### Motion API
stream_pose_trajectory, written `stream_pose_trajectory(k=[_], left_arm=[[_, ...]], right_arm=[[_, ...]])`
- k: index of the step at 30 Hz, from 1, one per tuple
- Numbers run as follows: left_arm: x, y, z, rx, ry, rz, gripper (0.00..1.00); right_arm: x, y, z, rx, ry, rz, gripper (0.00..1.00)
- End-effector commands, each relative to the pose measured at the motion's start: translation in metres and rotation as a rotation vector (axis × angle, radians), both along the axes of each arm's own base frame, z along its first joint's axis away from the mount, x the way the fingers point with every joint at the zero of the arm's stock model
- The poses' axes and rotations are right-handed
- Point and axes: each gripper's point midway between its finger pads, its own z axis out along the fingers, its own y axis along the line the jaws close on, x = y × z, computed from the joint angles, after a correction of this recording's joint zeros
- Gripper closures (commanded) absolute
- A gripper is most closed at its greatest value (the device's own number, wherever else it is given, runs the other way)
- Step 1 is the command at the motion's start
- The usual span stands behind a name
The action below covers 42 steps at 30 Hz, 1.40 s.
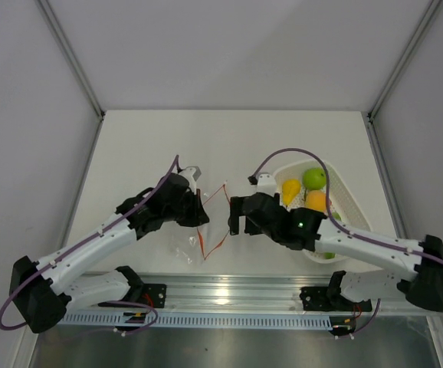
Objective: Place the food in the zip-top bag and seal the zipper
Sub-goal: Open the zipper of the food storage bag at the center of the board, then pick up the fake vegetable from the bin.
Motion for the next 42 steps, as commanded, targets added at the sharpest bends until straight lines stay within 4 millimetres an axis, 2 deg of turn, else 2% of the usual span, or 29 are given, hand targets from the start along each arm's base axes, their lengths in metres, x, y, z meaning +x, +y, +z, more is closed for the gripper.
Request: stream_pose_trajectory(k=[1,2,3,7,8,9,12,15,19,23,27,29,33,37,42], left_arm=[[0.018,-0.011,0.021,-0.065,-0.056,-0.009,0.99],[0.019,-0.011,0.019,-0.066,-0.052,-0.01,0.99],[0.021,-0.013,0.019,-0.069,-0.055,-0.009,0.99],[0.02,-0.014,0.017,-0.088,-0.054,-0.014,0.99],[0.02,-0.015,0.018,-0.093,-0.055,-0.017,0.99],[0.019,-0.016,0.018,-0.094,-0.055,-0.022,0.99],[0.019,-0.016,0.02,-0.095,-0.059,-0.028,1.0],[0.015,-0.013,0.021,-0.092,-0.061,-0.038,0.99],[0.014,-0.01,0.028,-0.103,-0.085,-0.038,0.99],[0.01,-0.017,0.031,-0.13,-0.069,-0.07,0.99],[0.005,-0.02,0.035,-0.165,-0.065,-0.086,0.99],[0.004,-0.019,0.035,-0.168,-0.066,-0.087,0.99],[0.003,-0.017,0.03,-0.163,-0.058,-0.079,0.99],[0.001,-0.022,0.027,-0.185,-0.044,-0.094,1.0],[0.0,-0.026,0.027,-0.197,-0.033,-0.106,0.99]], right_arm=[[-0.003,-0.046,0.025,-0.005,-0.069,-0.146,0.0],[-0.004,-0.057,0.03,-0.002,-0.079,-0.183,0.01],[-0.006,-0.07,0.045,0.056,-0.088,-0.24,0.01],[-0.011,-0.136,0.058,0.08,-0.106,-0.433,0.01],[-0.007,-0.157,0.063,0.085,-0.136,-0.523,0.01],[-0.012,-0.177,0.064,0.105,-0.139,-0.577,0.01],[-0.012,-0.201,0.063,0.097,-0.176,-0.616,0.0],[-0.018,-0.226,0.048,0.094,-0.13,-0.725,0.01],[-0.019,-0.225,0.019,0.0,-0.014,-0.734,0.01],[-0.017,-0.23,-0.001,-0.088,0.054,-0.764,0.01],[-0.013,-0.245,-0.012,-0.118,0.079,-0.853,0.01],[-0.012,-0.26,-0.016,-0.114,0.083,-0.954,0.01],[-0.009,-0.276,-0.032,-0.161,0.145,-1.047,0.01],[0.004,-0.276,-0.04,-0.143,0.188,-1.062,0.0],[0.023,-0.272,-0.036,-0.115,0.165,-1.081,0.01]])
